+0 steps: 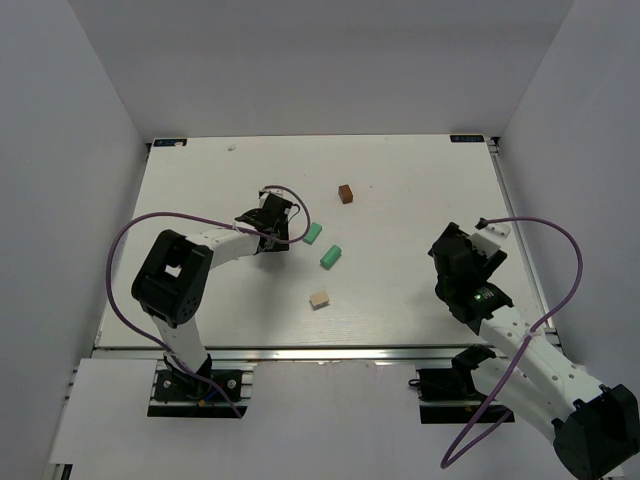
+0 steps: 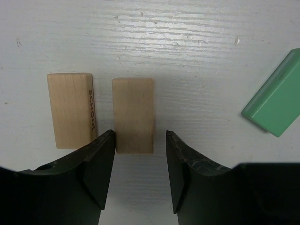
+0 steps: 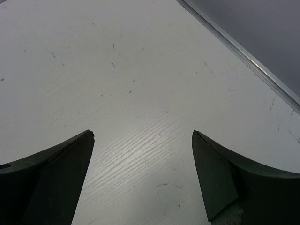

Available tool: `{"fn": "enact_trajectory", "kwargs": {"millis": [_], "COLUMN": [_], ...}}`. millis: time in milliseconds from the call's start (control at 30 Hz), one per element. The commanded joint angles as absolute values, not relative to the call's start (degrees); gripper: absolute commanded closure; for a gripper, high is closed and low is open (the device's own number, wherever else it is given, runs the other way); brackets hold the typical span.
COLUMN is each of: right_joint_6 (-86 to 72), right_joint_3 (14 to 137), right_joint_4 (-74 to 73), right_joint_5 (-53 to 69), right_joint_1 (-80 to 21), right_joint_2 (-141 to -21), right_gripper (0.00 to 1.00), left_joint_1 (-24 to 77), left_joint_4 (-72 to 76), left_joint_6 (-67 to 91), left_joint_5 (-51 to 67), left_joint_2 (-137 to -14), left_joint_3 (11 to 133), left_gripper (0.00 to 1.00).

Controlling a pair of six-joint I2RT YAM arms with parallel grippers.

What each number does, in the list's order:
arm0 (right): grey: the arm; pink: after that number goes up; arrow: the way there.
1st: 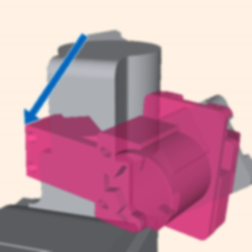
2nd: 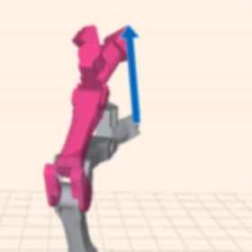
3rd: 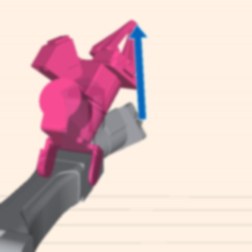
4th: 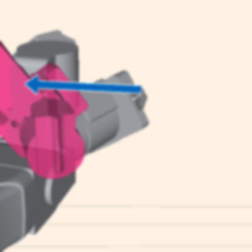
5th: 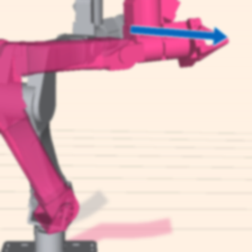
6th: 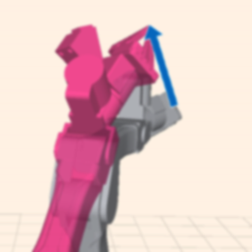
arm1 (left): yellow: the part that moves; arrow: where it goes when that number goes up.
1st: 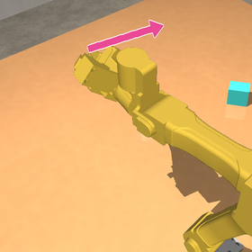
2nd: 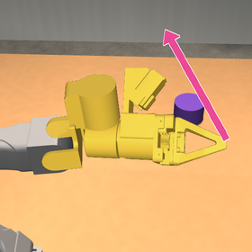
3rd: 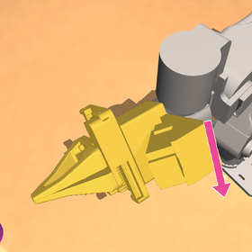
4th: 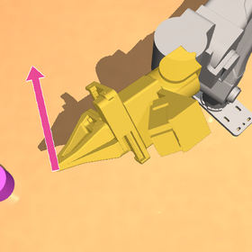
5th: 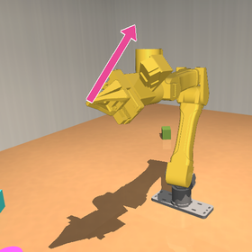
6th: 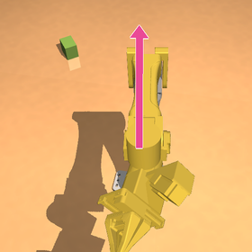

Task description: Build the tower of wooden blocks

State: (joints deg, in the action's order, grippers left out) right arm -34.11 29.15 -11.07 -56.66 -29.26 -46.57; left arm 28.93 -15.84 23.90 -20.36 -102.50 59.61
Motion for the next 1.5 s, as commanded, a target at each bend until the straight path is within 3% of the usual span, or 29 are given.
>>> {"fn": "enact_trajectory", "kwargs": {"millis": [0, 333, 533, 600, 667, 867, 1067, 1233, 1467], "right_joint_6": [-34.7, -34.6, -34.6, -34.6, -34.5, -34.5, -33.8, -33.7, -33.5], "right_joint_3": [30.8, 30.8, 30.9, 30.8, 30.8, 30.9, 30.8, 31.1, 30.9], "right_joint_4": [-10.9, -10.8, -10.8, -10.6, -10.5, -10.6, -10.4, -10.7, -10.4], "right_joint_5": [-58.8, -58.4, -58.8, -58.6, -58.4, -58.8, -60.1, -60.7, -61.0], "right_joint_1": [-29.1, -29.1, -29.1, -29.1, -29.1, -29.1, -29.1, -29.1, -29.1], "right_joint_2": [-46.2, -46.3, -46.5, -46.5, -46.6, -46.9, -47.5, -47.8, -47.6], "right_gripper": [0.11, 0.11, 0.11, 0.11, 0.11, 0.11, 0.11, 0.11, 0.11], "left_joint_1": [28.6, 28.6, 28.6, 28.6, 28.7, 28.6, 28.7, 28.9, 29.7], "left_joint_4": [-15.0, -17.6, -19.7, -19.8, -18.9, -17.9, -19.5, -23.2, -25.4], "left_joint_6": [24.3, 24.7, 22.4, 20.7, 17.1, 6.0, 0.3, 0.1, 0.1], "left_joint_5": [-19.3, -21.3, -20.6, -19.0, -14.7, 3.4, 11.0, 9.7, 6.9], "left_joint_2": [-99.6, -98.9, -92.0, -88.5, -87.0, -92.6, -102.7, -110.4, -116.2], "left_joint_3": [59.4, 60.5, 59.2, 59.6, 60.3, 67.1, 75.9, 82.3, 86.8], "left_gripper": [0.43, 0.42, 0.25, 0.17, 0.02, 0.02, 0.02, 0.02, 0.10]}}
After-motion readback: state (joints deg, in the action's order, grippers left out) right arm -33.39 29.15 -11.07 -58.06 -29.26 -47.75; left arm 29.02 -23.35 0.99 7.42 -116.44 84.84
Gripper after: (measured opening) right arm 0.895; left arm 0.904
